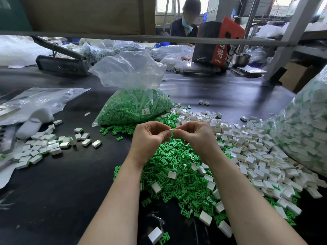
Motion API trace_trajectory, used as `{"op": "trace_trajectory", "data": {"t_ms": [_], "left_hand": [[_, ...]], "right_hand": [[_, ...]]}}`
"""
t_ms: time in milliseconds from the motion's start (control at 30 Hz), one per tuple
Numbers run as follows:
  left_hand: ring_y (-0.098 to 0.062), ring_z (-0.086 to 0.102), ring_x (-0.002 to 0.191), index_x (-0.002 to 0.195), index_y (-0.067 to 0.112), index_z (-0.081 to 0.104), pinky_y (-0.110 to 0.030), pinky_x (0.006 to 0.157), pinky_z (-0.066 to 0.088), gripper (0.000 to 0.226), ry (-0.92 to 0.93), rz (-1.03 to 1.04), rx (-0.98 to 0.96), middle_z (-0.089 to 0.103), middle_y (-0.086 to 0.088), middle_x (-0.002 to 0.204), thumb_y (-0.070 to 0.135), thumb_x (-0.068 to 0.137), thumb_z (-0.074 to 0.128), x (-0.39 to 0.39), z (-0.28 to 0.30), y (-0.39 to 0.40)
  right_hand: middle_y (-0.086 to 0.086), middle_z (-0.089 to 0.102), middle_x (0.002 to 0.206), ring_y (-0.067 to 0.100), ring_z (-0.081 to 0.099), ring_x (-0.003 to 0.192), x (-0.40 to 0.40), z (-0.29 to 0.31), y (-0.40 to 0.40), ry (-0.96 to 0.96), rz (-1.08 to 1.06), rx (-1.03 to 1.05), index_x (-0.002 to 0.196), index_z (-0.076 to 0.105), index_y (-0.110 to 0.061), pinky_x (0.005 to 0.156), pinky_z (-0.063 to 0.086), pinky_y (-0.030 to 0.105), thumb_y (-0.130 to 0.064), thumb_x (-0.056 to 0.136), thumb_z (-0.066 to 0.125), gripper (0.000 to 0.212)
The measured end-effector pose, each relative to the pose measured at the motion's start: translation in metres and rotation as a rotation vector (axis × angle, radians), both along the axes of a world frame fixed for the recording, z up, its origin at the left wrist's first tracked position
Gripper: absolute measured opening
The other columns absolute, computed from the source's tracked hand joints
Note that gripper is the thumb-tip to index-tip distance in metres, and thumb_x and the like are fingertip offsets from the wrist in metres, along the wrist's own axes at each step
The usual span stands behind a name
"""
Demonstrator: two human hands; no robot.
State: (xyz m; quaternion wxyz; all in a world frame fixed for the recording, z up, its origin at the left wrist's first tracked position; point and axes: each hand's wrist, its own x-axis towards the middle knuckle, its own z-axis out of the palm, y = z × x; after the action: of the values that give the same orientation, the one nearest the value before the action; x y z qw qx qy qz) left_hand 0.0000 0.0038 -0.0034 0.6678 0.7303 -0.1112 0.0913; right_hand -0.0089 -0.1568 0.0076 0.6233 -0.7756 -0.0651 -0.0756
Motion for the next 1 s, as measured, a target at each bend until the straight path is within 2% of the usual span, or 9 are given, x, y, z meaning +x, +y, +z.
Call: {"op": "trace_trajectory", "data": {"t_ms": [100, 267, 500, 633, 700, 767, 833, 900, 1000], "left_hand": [[-0.026, 0.068, 0.065, 0.080, 0.006, 0.074, -0.043, 0.070, 0.059, 0.006, -0.009, 0.006, 0.000, 0.072, -0.013, 0.071, 0.002, 0.079, 0.077, 0.0000, 0.0005, -0.0003], [-0.025, 0.068, 0.065, 0.080, 0.007, 0.074, -0.044, 0.071, 0.059, 0.006, -0.020, 0.010, 0.014, 0.072, -0.012, 0.070, 0.001, 0.080, 0.076, 0.0001, 0.0013, -0.0012], [-0.025, 0.069, 0.064, 0.080, 0.007, 0.073, -0.034, 0.065, 0.059, 0.005, -0.037, 0.012, 0.017, 0.072, -0.010, 0.069, 0.004, 0.080, 0.077, 0.0009, 0.0018, -0.0004], [-0.018, 0.068, 0.065, 0.082, 0.008, 0.074, -0.024, 0.063, 0.056, 0.004, -0.024, -0.012, -0.026, 0.073, -0.007, 0.070, 0.007, 0.080, 0.077, 0.0015, 0.0012, 0.0003], [-0.017, 0.068, 0.066, 0.083, 0.008, 0.074, -0.024, 0.064, 0.055, 0.004, -0.014, -0.031, -0.044, 0.073, -0.006, 0.071, 0.007, 0.080, 0.077, 0.0025, 0.0011, 0.0011], [-0.017, 0.067, 0.067, 0.085, 0.006, 0.074, -0.024, 0.065, 0.055, 0.005, -0.003, -0.050, -0.031, 0.073, -0.007, 0.073, 0.008, 0.081, 0.076, 0.0036, 0.0012, 0.0020], [-0.016, 0.066, 0.068, 0.087, 0.005, 0.072, -0.022, 0.064, 0.054, 0.006, 0.011, -0.073, -0.004, 0.073, -0.008, 0.075, 0.009, 0.083, 0.074, 0.0033, 0.0009, 0.0024], [-0.012, 0.064, 0.066, 0.091, 0.004, 0.069, -0.019, 0.061, 0.050, 0.008, 0.043, -0.092, 0.018, 0.072, -0.006, 0.073, 0.011, 0.088, 0.069, 0.0033, 0.0000, 0.0018], [-0.008, 0.055, 0.058, 0.089, 0.007, 0.061, -0.018, 0.056, 0.042, 0.013, 0.130, -0.148, 0.089, 0.064, -0.003, 0.069, 0.018, 0.095, 0.060, 0.0034, 0.0003, 0.0001]], "right_hand": [[0.000, 0.072, 0.067, 0.012, 0.061, 0.061, 0.0002, -0.0003, -0.0003, -0.009, 0.004, -0.002, 0.075, 0.071, -0.015, 0.054, 0.049, 0.019, -0.011, 0.082, 0.076, 0.010], [-0.001, 0.071, 0.067, 0.006, 0.063, 0.060, 0.0003, -0.0013, -0.0007, -0.028, 0.011, 0.009, 0.075, 0.071, -0.015, 0.055, 0.047, 0.015, -0.009, 0.082, 0.076, 0.010], [0.000, 0.072, 0.070, 0.004, 0.065, 0.061, 0.0008, -0.0026, 0.0003, -0.060, 0.009, 0.003, 0.079, 0.072, -0.015, 0.057, 0.047, 0.013, -0.010, 0.082, 0.076, 0.007], [0.004, 0.074, 0.074, 0.008, 0.066, 0.066, -0.0004, -0.0039, -0.0007, -0.025, 0.030, 0.054, 0.088, 0.071, -0.012, 0.058, 0.050, 0.019, -0.015, 0.087, 0.072, 0.003], [0.002, 0.072, 0.074, 0.012, 0.065, 0.067, 0.0004, -0.0035, -0.0011, -0.018, 0.068, -0.047, 0.091, 0.068, -0.012, 0.061, 0.051, 0.023, -0.018, 0.093, 0.065, 0.007], [0.000, 0.067, 0.070, 0.017, 0.060, 0.066, 0.0014, -0.0029, -0.0008, -0.027, 0.105, -0.190, 0.087, 0.064, -0.016, 0.065, 0.050, 0.032, -0.020, 0.097, 0.058, 0.013], [-0.004, 0.058, 0.063, 0.014, 0.052, 0.060, 0.0022, -0.0031, -0.0002, -0.024, 0.124, -0.262, 0.077, 0.059, -0.020, 0.062, 0.043, 0.035, -0.020, 0.100, 0.053, 0.023], [-0.005, 0.051, 0.060, 0.011, 0.046, 0.056, 0.0029, -0.0038, -0.0002, -0.017, 0.134, -0.251, 0.072, 0.056, -0.017, 0.059, 0.039, 0.033, -0.019, 0.101, 0.051, 0.030], [-0.002, 0.047, 0.059, 0.017, 0.041, 0.058, 0.0038, -0.0043, 0.0009, -0.009, 0.163, -0.178, 0.073, 0.054, -0.011, 0.061, 0.034, 0.036, -0.016, 0.102, 0.046, 0.031]]}}
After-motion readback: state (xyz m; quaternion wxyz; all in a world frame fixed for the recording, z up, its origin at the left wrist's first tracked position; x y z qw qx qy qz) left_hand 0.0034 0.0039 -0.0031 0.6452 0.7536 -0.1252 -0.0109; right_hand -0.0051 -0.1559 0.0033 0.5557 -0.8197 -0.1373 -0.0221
